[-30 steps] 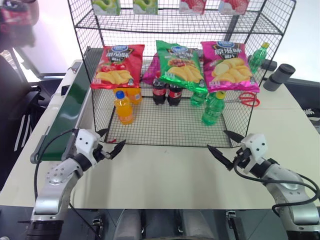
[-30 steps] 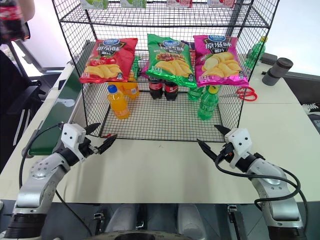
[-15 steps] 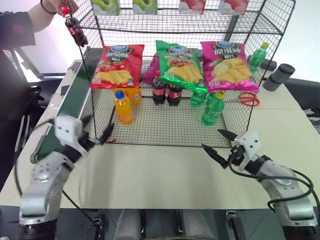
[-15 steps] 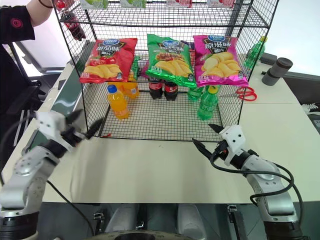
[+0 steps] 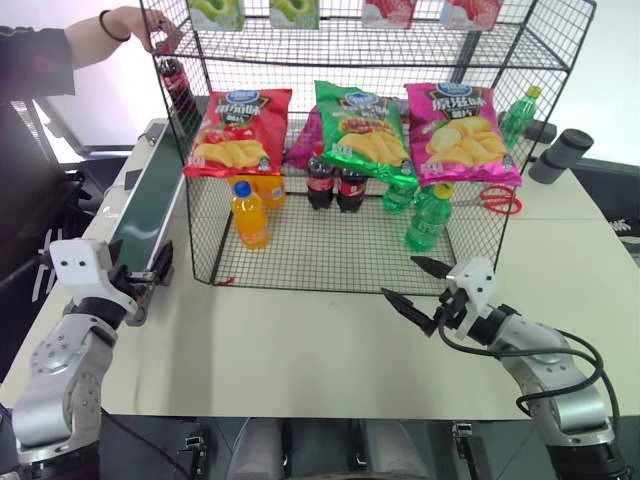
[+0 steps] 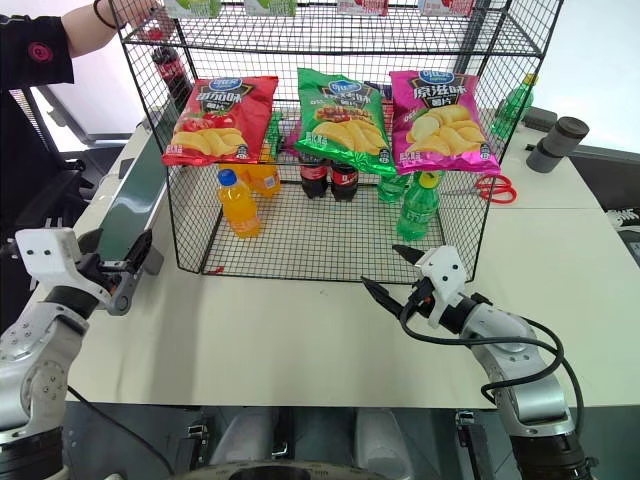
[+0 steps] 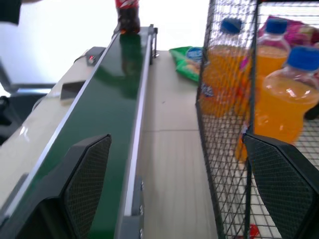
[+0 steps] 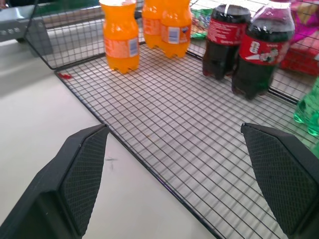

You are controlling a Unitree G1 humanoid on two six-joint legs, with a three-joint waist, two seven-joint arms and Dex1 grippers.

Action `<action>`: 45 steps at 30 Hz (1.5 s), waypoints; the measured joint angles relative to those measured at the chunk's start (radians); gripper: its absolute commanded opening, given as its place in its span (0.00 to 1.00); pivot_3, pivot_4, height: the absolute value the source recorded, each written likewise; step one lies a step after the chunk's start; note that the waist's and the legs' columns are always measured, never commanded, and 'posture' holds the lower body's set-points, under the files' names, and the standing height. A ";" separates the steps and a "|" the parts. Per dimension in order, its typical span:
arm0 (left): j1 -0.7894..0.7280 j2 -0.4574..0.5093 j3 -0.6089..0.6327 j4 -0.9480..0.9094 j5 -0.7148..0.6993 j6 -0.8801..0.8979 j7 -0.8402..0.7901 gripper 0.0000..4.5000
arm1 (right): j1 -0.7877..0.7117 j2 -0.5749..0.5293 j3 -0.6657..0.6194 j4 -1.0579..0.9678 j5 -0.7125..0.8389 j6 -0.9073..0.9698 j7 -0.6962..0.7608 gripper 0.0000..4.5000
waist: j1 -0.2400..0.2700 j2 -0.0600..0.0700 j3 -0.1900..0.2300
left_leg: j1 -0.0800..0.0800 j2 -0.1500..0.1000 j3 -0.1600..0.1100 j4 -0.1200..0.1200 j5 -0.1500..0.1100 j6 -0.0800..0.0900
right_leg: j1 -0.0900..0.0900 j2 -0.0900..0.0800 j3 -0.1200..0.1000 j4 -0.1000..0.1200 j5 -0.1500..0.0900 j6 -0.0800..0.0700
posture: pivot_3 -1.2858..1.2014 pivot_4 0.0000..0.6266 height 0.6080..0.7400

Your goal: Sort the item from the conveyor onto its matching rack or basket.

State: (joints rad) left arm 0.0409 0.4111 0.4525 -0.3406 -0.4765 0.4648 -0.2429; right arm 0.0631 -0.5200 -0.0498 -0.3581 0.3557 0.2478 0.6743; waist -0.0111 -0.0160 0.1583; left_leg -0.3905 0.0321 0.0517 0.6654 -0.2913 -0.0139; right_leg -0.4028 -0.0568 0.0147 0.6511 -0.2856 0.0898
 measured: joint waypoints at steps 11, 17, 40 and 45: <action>-0.029 -0.010 0.001 0.221 0.059 -0.148 -0.011 1.00 | 0.015 0.035 0.049 -0.013 -0.021 -0.003 -0.016 0.98 | -0.001 0.000 0.000 | 0.000 0.000 0.000 0.000 0.000 0.000 | 0.000 0.000 0.000 0.000 0.000 0.000 | 0.52 0.24 1.00; -0.091 -0.008 0.003 0.346 0.096 -0.250 -0.013 1.00 | -0.010 0.045 0.075 -0.007 -0.028 -0.016 -0.012 0.98 | 0.000 -0.001 -0.001 | 0.000 0.000 0.000 0.000 0.000 0.000 | 0.000 0.000 0.000 0.000 0.000 0.000 | 0.52 0.24 1.00; -0.154 -0.009 0.004 0.532 0.115 -0.390 -0.034 1.00 | -0.034 0.074 0.106 0.019 -0.049 -0.049 -0.001 0.98 | -0.002 -0.001 -0.001 | 0.000 0.000 0.000 0.000 0.000 0.000 | 0.000 -0.003 -0.001 0.001 0.000 0.000 | 0.52 0.24 1.00; -0.155 -0.005 0.007 0.549 0.115 -0.412 -0.036 1.00 | -0.034 0.082 0.116 0.019 -0.047 -0.049 0.008 0.98 | -0.002 -0.001 -0.001 | 0.000 0.000 0.000 0.000 0.000 0.000 | 0.000 -0.004 -0.001 0.001 0.000 0.001 | 0.52 0.24 1.00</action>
State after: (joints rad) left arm -0.1142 0.4065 0.4596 0.2083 -0.3617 0.0527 -0.2788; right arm 0.0287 -0.4378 0.0657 -0.3388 0.3088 0.1986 0.6820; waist -0.0128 -0.0172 0.1575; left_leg -0.3903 0.0321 0.0517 0.6655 -0.2913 -0.0140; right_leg -0.4029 -0.0604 0.0134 0.6516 -0.2853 0.0903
